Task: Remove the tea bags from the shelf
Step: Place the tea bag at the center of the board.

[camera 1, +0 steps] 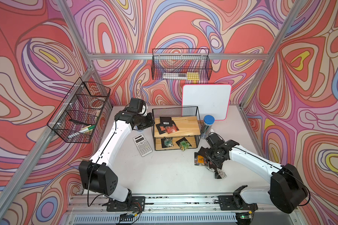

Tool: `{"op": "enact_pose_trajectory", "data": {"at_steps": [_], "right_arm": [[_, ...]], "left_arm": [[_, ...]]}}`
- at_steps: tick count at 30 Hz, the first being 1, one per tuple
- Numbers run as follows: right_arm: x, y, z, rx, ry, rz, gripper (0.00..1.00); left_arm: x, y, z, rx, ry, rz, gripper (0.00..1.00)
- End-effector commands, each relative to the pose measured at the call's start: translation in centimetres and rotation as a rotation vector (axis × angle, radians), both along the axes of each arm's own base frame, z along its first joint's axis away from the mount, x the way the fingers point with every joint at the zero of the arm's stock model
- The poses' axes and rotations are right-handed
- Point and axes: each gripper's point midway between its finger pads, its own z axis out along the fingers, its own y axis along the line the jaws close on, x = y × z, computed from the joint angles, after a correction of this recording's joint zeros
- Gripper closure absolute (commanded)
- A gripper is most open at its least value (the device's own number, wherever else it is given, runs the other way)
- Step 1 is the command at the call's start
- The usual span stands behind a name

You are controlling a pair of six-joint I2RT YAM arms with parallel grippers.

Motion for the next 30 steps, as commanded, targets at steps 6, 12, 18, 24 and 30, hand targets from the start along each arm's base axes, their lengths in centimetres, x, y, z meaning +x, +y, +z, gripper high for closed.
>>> {"op": "enact_pose_trajectory", "data": {"at_steps": [6, 12, 18, 24, 30], "right_arm": [[0.5, 0.2, 0.2, 0.014, -0.015, 0.001, 0.53], [1.0, 0.2, 1.0, 0.002, -0.035, 0.016, 0.51], [2.2, -0.2, 3.0, -0.042, -0.088, 0.042, 0.5], [4.1, -1.9, 7.9, -0.158, -0.209, 0.07, 0.42], [7.3, -2.7, 15.8, -0.281, -0.41, 0.156, 0.35]], "left_arm": [[0.4, 0.1, 0.5, -0.008, -0.014, 0.018, 1.0], [0.5, 0.0, 0.5, -0.013, -0.014, 0.017, 1.0], [0.6, 0.1, 0.5, -0.012, -0.014, 0.019, 1.0], [0.6, 0.1, 0.4, -0.011, -0.012, 0.019, 1.0], [0.6, 0.0, 0.5, -0.014, -0.013, 0.017, 1.0]]}}
